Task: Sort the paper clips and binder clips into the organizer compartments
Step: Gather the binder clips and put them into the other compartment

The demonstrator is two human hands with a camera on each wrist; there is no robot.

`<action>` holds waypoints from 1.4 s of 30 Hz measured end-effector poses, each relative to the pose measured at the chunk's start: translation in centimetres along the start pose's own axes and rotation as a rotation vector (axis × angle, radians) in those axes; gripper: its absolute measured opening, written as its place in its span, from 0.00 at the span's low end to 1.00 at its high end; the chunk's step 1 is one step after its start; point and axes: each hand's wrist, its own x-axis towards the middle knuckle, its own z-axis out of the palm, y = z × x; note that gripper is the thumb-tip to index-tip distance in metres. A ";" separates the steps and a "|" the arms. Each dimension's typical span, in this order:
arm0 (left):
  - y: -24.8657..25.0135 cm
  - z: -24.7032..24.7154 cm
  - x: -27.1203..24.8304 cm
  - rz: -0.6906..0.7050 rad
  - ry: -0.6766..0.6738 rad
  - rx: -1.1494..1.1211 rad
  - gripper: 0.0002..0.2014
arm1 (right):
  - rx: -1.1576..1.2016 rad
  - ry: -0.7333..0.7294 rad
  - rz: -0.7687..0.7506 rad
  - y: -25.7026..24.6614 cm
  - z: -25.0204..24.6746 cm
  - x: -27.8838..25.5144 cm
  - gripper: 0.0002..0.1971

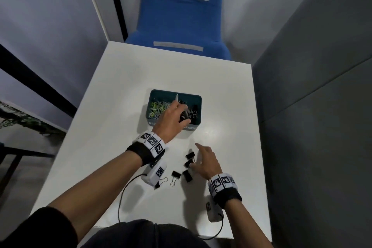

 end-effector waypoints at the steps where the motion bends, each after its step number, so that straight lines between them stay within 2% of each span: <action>1: -0.3 0.1 -0.7 0.019 -0.027 0.053 0.20 | -0.041 -0.038 -0.003 0.3 0.2 -0.1 0.40; 2: -0.9 0.5 -1.7 0.038 -0.080 0.118 0.20 | -0.083 -0.055 -0.007 0.6 0.5 -0.2 0.41; 4: -3.2 1.6 -4.4 0.017 -0.277 0.256 0.26 | -0.152 -0.058 -0.030 1.0 1.2 -0.3 0.38; 7: -7.4 3.5 -8.7 -0.087 -0.596 0.420 0.45 | -0.229 -0.028 -0.105 1.1 2.1 -0.4 0.36; 10: -9.9 5.1 -12.6 -0.110 -0.713 0.446 0.56 | -0.313 -0.033 -0.177 1.0 2.4 -0.3 0.36; 12: -10.5 6.2 -14.6 -0.089 -0.712 0.396 0.55 | -0.339 -0.042 -0.185 0.8 2.6 -0.4 0.35; 14: -10.3 7.2 -15.8 -0.063 -0.646 0.330 0.53 | -0.337 -0.040 -0.187 0.4 3.1 -0.6 0.31; 19: -8.1 8.8 -15.4 0.021 -0.531 0.232 0.54 | -0.214 -0.021 -0.183 -0.7 5.3 -1.3 0.21; 24: -6.8 9.7 -14.2 0.024 -0.548 0.321 0.37 | -0.120 -0.002 -0.137 -1.8 6.3 -1.7 0.15; 28: -6.7 9.8 -13.6 0.028 -0.544 0.337 0.29 | -0.080 0.023 -0.110 -1.6 6.8 -2.1 0.12; 33: -6.1 9.2 -12.7 0.041 -0.564 0.469 0.18 | 0.022 0.087 -0.078 -0.7 6.3 -2.2 0.05; 36: -6.0 9.2 -12.2 0.080 -0.545 0.507 0.20 | 0.050 0.121 -0.054 -0.1 6.1 -2.3 0.04; 40: -6.5 9.9 -11.6 0.188 -0.612 0.594 0.28 | 0.102 0.143 -0.016 0.6 5.9 -1.9 0.05; 42: -6.9 10.2 -11.3 0.217 -0.596 0.617 0.29 | 0.117 0.134 0.021 0.8 5.6 -1.8 0.04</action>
